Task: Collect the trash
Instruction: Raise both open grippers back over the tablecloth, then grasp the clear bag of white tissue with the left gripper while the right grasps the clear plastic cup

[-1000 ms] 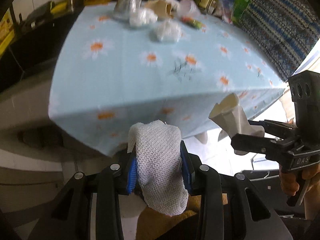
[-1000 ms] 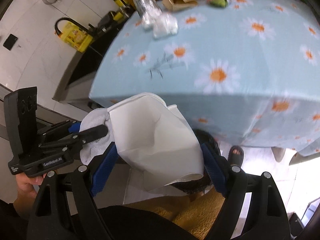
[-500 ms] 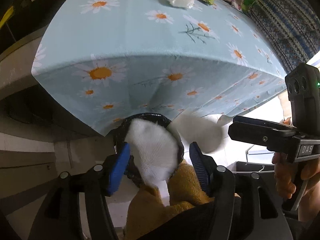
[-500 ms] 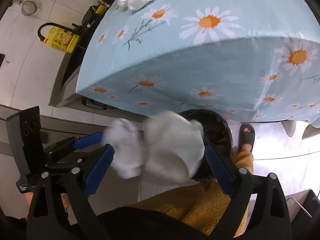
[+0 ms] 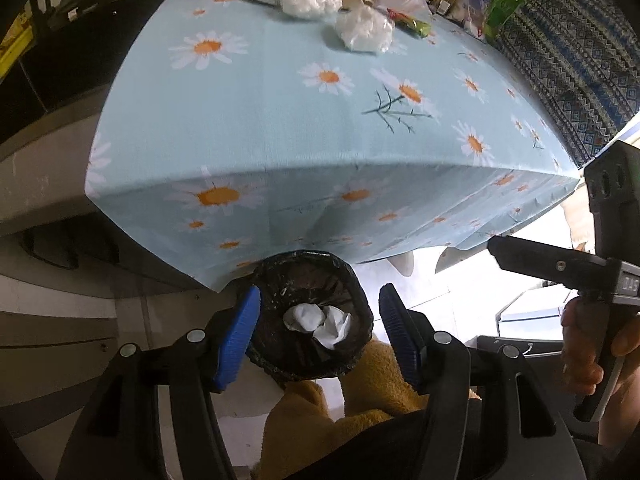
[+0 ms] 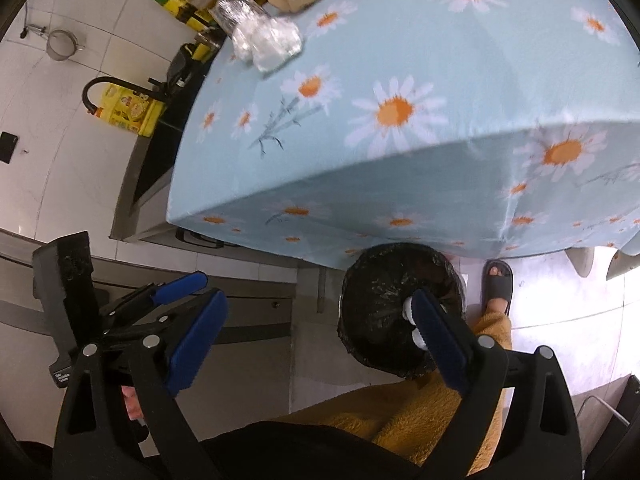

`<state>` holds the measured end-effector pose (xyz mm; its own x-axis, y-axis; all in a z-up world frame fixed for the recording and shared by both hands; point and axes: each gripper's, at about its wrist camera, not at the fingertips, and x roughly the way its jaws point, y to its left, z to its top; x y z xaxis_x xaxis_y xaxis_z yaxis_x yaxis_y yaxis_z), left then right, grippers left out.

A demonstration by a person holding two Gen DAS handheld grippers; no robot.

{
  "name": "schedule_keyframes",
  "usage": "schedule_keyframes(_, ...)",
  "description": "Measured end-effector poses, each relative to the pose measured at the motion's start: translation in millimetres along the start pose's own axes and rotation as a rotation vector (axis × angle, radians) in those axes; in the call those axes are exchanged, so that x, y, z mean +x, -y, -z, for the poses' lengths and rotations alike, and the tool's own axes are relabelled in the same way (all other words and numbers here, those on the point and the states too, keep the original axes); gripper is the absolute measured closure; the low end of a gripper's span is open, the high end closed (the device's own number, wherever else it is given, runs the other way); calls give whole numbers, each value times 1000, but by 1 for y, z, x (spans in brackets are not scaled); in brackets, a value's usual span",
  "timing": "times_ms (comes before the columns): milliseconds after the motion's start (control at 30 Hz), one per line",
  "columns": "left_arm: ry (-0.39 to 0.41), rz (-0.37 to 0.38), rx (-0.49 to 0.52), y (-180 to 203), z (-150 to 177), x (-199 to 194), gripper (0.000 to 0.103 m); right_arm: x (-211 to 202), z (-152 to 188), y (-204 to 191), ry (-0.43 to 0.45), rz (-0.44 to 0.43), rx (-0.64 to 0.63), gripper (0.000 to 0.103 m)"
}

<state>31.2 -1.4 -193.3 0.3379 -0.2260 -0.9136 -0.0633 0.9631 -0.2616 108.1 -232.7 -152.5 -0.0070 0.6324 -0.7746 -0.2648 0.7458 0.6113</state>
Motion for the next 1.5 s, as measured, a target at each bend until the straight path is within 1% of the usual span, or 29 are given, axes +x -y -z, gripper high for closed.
schedule_keyframes(167, 43, 7, 13, 3, -8, -20, 43, -28, -6, -18, 67, 40, -68, 11)
schedule_keyframes(333, 89, 19, 45, 7, -22, -40, 43, -56, -15, -31, 144, 41, -85, 11)
schedule_keyframes(400, 102, 20, 61, 9, -31, -46, 43, -64, -22, -35, 175, 65, -102, 11)
schedule_keyframes(433, 108, 19, 67, 11, -36, -47, 41, -68, -27, -36, 190, 82, -109, 11)
schedule_keyframes(467, 114, 22, 74, 12, -40, -48, 32, -70, -31, -36, 196, 86, -110, 11)
schedule_keyframes(500, 120, 25, 80, 14, -46, -49, 28, -71, -33, -35, 200, 86, -112, 11)
schedule_keyframes(667, 155, 7, 113, 28, -78, -51, 28, -75, -57, -26, 211, 84, -118, 11)
schedule_keyframes(867, 170, -2, 108, 42, -118, -40, 28, -77, -91, -20, 239, 154, -202, 11)
schedule_keyframes(1000, 164, -14, 104, 47, -142, -22, 28, -78, -116, -8, 247, 150, -220, 11)
schedule_keyframes(1133, 132, -6, 60, 44, -164, -3, 28, -81, -136, 5, 247, 143, -218, 11)
schedule_keyframes(1267, 119, -45, 64, 47, -181, 11, 28, -80, -153, 20, 236, 139, -221, 11)
schedule_keyframes(1400, 108, -64, 61, 48, -193, 23, 28, -80, -169, 32, 236, 104, -209, 11)
schedule_keyframes(1433, 97, -77, 59, 47, -196, 28, 28, -78, -174, 34, 232, 104, -208, 11)
schedule_keyframes(1500, 88, -80, 50, 47, -200, 35, 28, -76, -180, 38, 229, 99, -202, 11)
